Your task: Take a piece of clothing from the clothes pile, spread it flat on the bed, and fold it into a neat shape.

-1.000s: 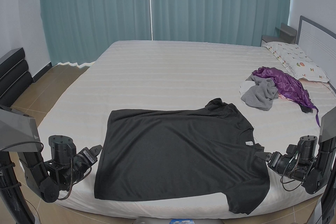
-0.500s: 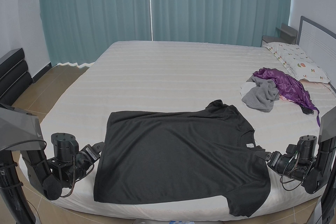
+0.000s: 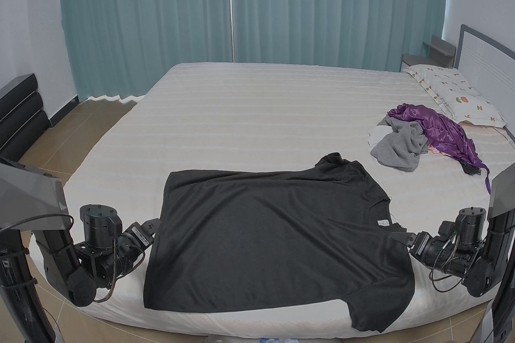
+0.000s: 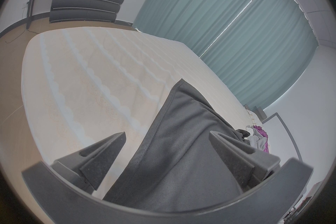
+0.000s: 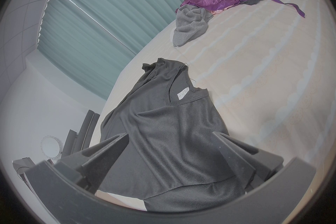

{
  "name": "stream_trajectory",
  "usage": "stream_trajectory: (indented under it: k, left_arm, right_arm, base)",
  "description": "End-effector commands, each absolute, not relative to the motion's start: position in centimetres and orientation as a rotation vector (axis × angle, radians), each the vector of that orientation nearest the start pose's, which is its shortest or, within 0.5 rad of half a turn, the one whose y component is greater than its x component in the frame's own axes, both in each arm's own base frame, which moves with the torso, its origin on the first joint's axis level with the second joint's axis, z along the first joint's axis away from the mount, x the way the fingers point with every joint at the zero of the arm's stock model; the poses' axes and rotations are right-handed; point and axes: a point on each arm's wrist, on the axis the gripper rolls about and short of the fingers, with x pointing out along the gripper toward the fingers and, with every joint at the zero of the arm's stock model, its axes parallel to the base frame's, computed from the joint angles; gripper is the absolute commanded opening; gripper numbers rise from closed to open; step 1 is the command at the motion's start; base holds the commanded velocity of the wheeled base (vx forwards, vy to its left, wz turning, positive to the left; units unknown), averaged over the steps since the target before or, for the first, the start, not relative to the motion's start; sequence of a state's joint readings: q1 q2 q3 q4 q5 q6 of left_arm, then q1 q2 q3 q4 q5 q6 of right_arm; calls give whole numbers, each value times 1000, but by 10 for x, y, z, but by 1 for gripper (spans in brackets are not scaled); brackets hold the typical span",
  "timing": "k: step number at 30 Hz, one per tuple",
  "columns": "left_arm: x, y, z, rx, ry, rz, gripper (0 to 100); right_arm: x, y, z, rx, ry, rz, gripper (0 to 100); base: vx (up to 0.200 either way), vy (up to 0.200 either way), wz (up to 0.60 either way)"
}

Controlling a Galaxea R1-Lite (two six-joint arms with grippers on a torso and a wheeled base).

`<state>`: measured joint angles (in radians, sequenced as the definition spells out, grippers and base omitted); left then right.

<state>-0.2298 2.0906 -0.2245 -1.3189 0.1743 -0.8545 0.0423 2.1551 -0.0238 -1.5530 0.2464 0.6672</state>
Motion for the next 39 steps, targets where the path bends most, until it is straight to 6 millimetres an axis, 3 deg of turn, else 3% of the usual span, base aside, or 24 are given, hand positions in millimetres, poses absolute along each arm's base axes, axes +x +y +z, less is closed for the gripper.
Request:
stream_trajectory:
  k: [1, 8, 23, 27, 39]
  left_arm:
    - [252, -55, 16, -724, 529, 180, 100]
    - [251, -57, 16, -724, 533, 176, 100]
    - [260, -58, 22, -733, 489, 163, 100]
    - [274, -58, 30, -738, 440, 147, 100]
    - [371, -44, 69, -769, 430, 48, 100]
  right_arm:
    - [222, 15, 8, 702, 640, 83, 100]
    - [222, 15, 8, 702, 637, 84, 100]
    - [223, 16, 7, 732, 642, 77, 100]
    - [224, 18, 7, 751, 643, 81, 100]
    - [228, 21, 8, 771, 635, 89, 100]
  base:
    - [0, 0, 0]
    - [0, -171, 0]
    - [0, 0, 0]
    - [0, 0, 0]
    - [0, 0, 0]
